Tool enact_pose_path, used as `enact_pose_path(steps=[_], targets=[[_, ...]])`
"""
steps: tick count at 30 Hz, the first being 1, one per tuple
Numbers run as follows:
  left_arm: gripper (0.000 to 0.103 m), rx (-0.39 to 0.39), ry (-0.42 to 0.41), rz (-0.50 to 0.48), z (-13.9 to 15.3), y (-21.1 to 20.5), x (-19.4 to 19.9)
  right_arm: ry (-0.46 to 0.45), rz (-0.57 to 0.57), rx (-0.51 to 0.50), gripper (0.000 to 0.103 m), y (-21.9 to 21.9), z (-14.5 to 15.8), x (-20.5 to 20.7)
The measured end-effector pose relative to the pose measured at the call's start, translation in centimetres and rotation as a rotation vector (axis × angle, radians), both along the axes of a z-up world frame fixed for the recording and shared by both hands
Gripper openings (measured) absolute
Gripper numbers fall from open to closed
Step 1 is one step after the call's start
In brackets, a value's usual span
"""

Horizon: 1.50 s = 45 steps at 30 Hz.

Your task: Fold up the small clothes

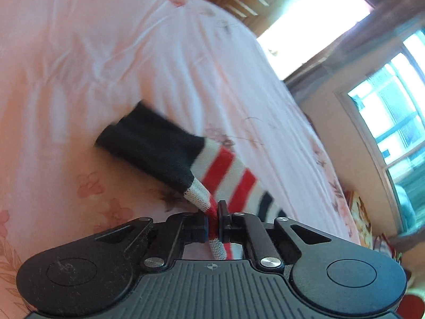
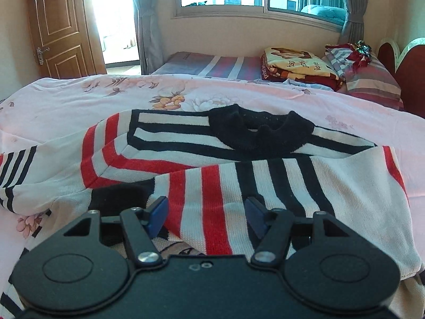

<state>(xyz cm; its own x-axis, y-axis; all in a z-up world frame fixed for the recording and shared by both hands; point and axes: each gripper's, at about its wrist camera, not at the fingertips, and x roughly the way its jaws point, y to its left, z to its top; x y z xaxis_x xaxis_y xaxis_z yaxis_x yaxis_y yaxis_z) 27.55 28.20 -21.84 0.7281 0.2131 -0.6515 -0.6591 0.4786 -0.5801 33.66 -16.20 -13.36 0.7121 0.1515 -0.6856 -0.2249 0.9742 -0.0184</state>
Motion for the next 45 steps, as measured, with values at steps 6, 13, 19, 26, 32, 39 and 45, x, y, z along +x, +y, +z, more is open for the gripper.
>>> enact_pose_path(steps=[6, 13, 19, 26, 32, 39, 45], targets=[[0.006, 0.183, -0.125, -0.255, 6.6, -6.0, 3.4, 0.039, 0.05, -0.05, 0.065, 1.0, -1.8, 0.3], [0.006, 0.249, -0.215, -0.71, 10.6, -21.6, 8.6, 0.018, -0.045, 0.138, 0.066, -5.0, 1.6, -1.8], [0.007, 0.263, -0.093, -0.99, 8.1, -35.9, 11.0, 0.032, -0.143, 0.134, 0.066, -11.4, 1.9, -4.0], [0.101, 0.315, -0.091, -0.979, 10.7, -37.4, 7.4, 0.059, -0.19, 0.209, 0.07, -14.8, 1.5, -5.5], [0.101, 0.409, -0.086, -0.819, 12.5, -30.9, 5.7, 0.05, -0.08, 0.223, 0.076, -10.6, 1.8, -4.8], [0.101, 0.47, 0.116, -0.6, 7.2, -23.9, 6.0, 0.061, 0.011, 0.177, 0.078, -3.8, 1.0, -2.5], [0.101, 0.465, 0.207, -0.673, 3.6, -24.3, 6.8, 0.037, -0.12, 0.308, 0.02, -6.1, 1.4, -1.1]])
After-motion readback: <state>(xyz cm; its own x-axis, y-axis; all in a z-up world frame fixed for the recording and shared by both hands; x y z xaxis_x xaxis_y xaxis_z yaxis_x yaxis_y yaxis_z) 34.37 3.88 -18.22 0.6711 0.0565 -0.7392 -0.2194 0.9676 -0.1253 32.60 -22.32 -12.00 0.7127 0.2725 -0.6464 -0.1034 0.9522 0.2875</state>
